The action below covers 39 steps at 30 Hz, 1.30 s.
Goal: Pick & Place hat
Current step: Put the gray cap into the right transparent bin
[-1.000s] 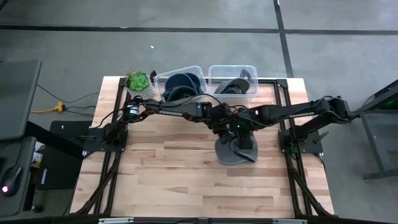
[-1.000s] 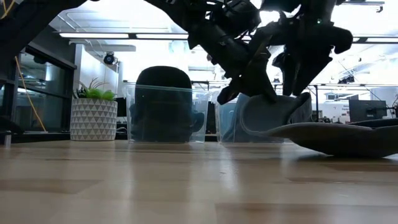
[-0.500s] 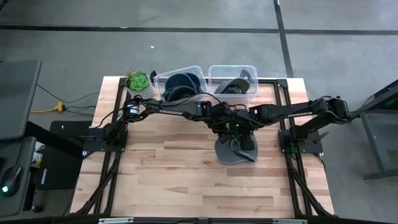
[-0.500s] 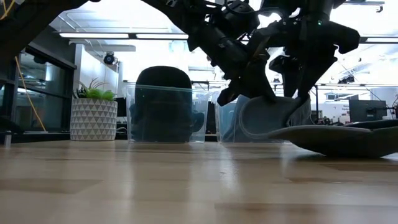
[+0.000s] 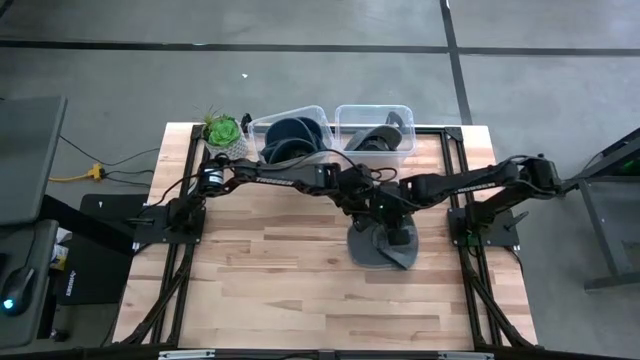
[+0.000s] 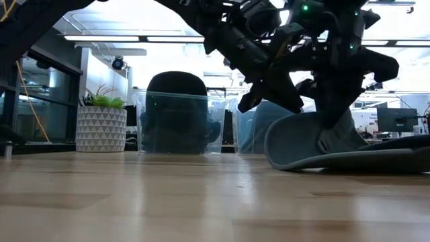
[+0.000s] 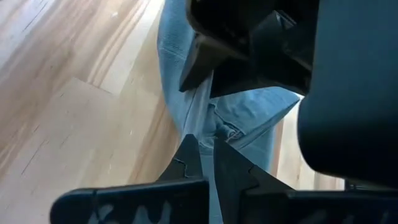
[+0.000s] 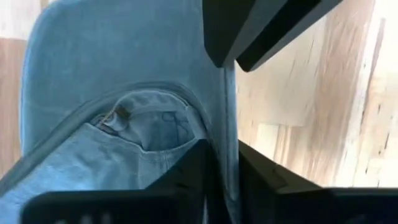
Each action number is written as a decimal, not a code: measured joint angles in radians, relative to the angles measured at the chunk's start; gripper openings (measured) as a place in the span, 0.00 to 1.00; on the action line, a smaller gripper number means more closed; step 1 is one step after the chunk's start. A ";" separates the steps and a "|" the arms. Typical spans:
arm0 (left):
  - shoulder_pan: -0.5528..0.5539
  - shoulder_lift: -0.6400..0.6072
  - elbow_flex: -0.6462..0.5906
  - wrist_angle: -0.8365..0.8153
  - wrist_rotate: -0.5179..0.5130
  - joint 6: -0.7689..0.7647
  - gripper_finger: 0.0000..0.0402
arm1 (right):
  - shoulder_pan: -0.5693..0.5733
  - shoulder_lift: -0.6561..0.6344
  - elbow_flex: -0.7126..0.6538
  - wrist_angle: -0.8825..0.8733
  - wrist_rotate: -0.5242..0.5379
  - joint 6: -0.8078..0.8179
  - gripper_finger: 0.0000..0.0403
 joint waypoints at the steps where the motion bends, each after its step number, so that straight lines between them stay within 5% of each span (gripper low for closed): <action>1: 0.000 0.001 0.000 0.000 0.000 0.001 0.00 | 0.000 0.001 0.000 -0.003 0.001 0.000 0.13; 5: 0.000 0.001 0.000 0.000 0.004 0.005 0.00 | 0.001 0.000 0.000 -0.004 -0.001 0.006 0.03; 20: 0.022 -0.020 0.000 -0.179 0.003 0.049 0.00 | 0.003 -0.065 0.004 -0.088 0.058 0.101 0.02; 39: 0.020 -0.281 -0.069 -0.411 -0.352 0.160 0.00 | 0.084 -0.471 0.004 -0.214 0.328 0.446 0.02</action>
